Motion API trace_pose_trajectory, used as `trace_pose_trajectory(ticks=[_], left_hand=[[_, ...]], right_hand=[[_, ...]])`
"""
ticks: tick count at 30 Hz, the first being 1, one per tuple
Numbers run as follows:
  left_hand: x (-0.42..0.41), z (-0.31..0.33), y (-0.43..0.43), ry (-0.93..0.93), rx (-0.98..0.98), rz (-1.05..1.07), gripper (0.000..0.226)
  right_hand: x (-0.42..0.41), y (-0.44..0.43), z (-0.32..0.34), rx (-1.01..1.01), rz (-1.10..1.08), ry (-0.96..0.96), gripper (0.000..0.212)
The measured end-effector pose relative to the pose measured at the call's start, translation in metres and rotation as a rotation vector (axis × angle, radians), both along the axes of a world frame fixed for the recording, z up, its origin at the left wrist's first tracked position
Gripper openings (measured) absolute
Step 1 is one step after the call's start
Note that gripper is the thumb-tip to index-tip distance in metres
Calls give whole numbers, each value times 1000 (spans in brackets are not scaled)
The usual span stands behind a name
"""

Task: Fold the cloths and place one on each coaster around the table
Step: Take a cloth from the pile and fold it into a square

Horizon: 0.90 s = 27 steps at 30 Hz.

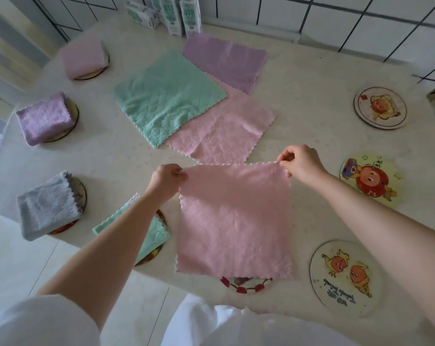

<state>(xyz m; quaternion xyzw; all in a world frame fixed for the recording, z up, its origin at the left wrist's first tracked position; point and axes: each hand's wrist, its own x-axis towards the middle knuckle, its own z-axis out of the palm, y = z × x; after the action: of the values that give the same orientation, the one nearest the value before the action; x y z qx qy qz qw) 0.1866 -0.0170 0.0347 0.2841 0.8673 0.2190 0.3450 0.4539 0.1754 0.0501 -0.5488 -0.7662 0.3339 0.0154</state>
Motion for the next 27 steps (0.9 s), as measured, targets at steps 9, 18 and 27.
trace_pose_trajectory(ticks=[9,18,27], left_hand=[[13,-10,1,249,32,-10,29],[101,-29,-103,374,312,-727,33],[119,-41,-172,461,237,-737,41]], right_hand=[[4,-4,-13,10,77,-25,22],[68,-114,-19,-9,521,-48,14],[131,-175,-54,216,775,-139,30]])
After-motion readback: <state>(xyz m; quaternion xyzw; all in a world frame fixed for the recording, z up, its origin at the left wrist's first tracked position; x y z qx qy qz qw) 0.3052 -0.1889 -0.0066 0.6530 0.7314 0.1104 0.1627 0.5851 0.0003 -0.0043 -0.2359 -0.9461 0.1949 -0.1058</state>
